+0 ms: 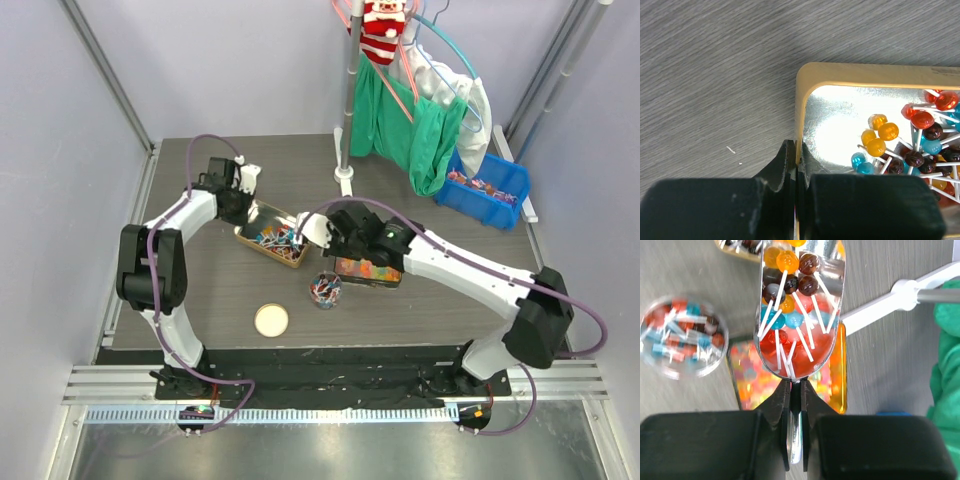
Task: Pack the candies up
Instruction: Scoop the fake candies from the storage box, then place the fake candies in the packing bottle, then place the storage box at the center of the board, then place the spatula at the center of the board.
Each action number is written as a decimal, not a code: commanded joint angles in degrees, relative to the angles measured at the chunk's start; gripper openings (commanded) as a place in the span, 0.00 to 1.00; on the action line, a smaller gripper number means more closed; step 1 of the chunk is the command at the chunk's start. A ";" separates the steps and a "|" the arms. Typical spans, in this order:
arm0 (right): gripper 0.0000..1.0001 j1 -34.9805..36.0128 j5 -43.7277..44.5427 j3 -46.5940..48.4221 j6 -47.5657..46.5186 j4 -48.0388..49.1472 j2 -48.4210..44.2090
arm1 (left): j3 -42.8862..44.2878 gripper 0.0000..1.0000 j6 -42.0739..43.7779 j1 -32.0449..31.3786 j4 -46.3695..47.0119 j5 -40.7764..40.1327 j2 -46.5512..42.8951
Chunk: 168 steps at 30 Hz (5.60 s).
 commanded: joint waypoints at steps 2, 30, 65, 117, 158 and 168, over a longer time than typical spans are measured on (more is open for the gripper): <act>0.01 0.26 2.16 -0.48 -5.12 -11.53 -4.50 | 2.60 0.00 -1.71 0.74 1.43 2.87 0.85; 0.01 11.60 11.31 -1.54 -6.53 -27.37 -0.02 | 5.15 0.00 -2.15 6.62 -0.94 3.66 5.95; 0.01 11.07 17.81 -3.30 -8.63 -25.88 -4.06 | 5.23 0.47 -2.68 7.50 -0.85 3.04 6.65; 0.01 14.15 9.03 -10.76 -5.39 -4.26 -4.50 | 4.80 0.84 -2.77 7.59 -1.47 4.89 6.47; 0.01 -19.94 19.13 -17.97 -1.88 8.05 -12.40 | 4.88 1.00 -0.92 7.59 -1.73 4.18 0.94; 0.01 -30.49 18.17 -28.33 -0.64 9.89 -19.17 | 6.46 1.00 8.56 7.15 -8.05 16.04 -6.08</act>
